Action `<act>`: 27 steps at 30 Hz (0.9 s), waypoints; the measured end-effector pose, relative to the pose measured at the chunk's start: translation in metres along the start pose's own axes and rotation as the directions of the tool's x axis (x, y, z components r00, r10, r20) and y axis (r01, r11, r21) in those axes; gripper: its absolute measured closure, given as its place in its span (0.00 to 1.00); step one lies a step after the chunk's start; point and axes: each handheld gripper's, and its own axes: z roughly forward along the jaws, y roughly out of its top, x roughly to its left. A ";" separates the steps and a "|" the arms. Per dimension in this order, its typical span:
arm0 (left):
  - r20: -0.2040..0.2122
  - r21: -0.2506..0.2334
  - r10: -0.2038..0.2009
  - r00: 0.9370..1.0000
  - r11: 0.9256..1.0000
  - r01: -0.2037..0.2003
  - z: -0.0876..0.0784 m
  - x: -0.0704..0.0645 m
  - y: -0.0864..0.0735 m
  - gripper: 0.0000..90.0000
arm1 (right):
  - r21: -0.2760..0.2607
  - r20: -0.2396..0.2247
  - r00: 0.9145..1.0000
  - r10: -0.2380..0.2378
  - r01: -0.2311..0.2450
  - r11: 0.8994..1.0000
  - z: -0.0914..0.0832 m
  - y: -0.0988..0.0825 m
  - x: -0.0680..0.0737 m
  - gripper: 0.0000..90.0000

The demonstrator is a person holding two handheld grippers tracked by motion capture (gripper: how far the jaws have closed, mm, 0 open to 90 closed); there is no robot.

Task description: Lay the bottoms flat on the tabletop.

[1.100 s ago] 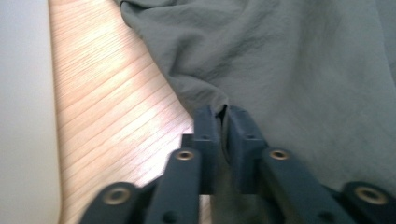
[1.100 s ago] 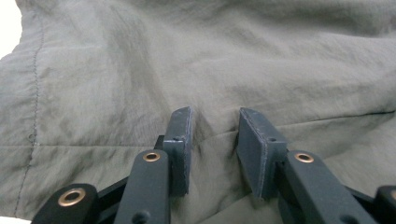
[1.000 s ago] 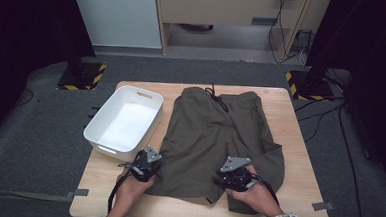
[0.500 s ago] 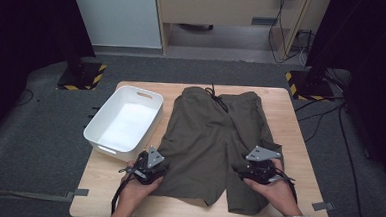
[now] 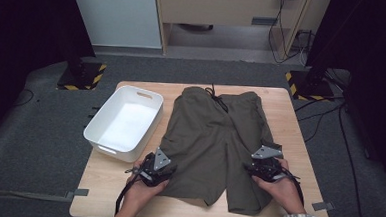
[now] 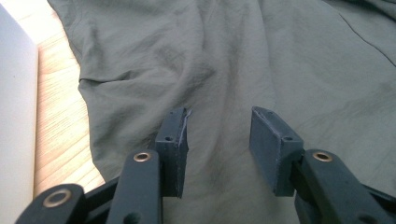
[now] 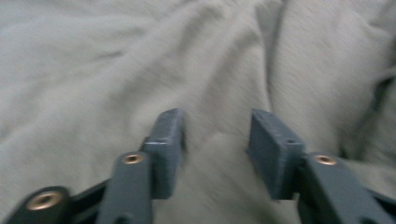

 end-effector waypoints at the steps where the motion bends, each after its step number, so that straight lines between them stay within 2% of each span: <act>1: 0.000 0.000 0.001 1.000 1.000 -0.001 0.000 0.000 0.000 0.63 | 0.007 -0.003 1.000 0.009 -0.009 1.000 -0.002 -0.003 -0.003 0.77; 4: -0.003 0.005 0.005 1.000 1.000 -0.005 0.000 0.000 0.000 0.63 | 0.028 -0.025 1.000 0.017 -0.016 0.999 -0.005 -0.008 -0.009 0.98; 5: -0.004 0.005 0.005 1.000 1.000 -0.005 0.000 0.000 0.000 0.63 | 0.025 -0.030 0.999 0.022 -0.022 0.999 -0.007 -0.009 -0.010 0.99; 9: -0.008 0.007 0.010 1.000 1.000 -0.010 -0.001 -0.001 -0.001 0.64 | 0.002 -0.029 0.998 0.049 -0.049 0.999 -0.018 -0.010 -0.012 1.00; 10: -0.010 0.005 0.009 1.000 1.000 -0.009 -0.001 0.000 -0.001 0.64 | -0.009 -0.017 0.998 0.056 -0.057 0.998 -0.028 -0.015 -0.014 1.00; 14: -0.013 0.009 0.007 1.000 1.000 -0.007 0.000 0.001 -0.001 0.64 | -0.020 0.024 0.996 0.088 -0.088 0.996 -0.051 -0.036 -0.025 1.00; 18: -0.014 0.007 0.008 1.000 1.000 -0.008 0.001 0.000 -0.001 0.64 | -0.023 0.074 0.986 0.150 -0.148 0.989 -0.075 -0.065 -0.040 1.00; 21: -0.013 0.018 0.013 1.000 1.000 -0.013 0.003 -0.001 -0.001 0.64 | -0.027 0.093 0.978 0.188 -0.186 0.982 -0.081 -0.081 -0.050 1.00; 23: -0.014 0.021 0.013 1.000 1.000 -0.013 0.003 -0.001 -0.001 0.64 | -0.047 0.083 0.977 0.194 -0.191 0.980 -0.082 -0.082 -0.052 1.00; 25: -0.015 0.019 0.015 1.000 1.000 -0.015 0.003 -0.002 -0.001 0.64 | -0.078 0.061 0.979 0.195 -0.190 0.979 -0.081 -0.075 -0.050 0.99; 27: -0.014 0.019 0.016 1.000 1.000 -0.015 0.003 -0.002 -0.001 0.64 | -0.082 0.052 0.981 0.188 -0.183 0.980 -0.077 -0.069 -0.049 0.98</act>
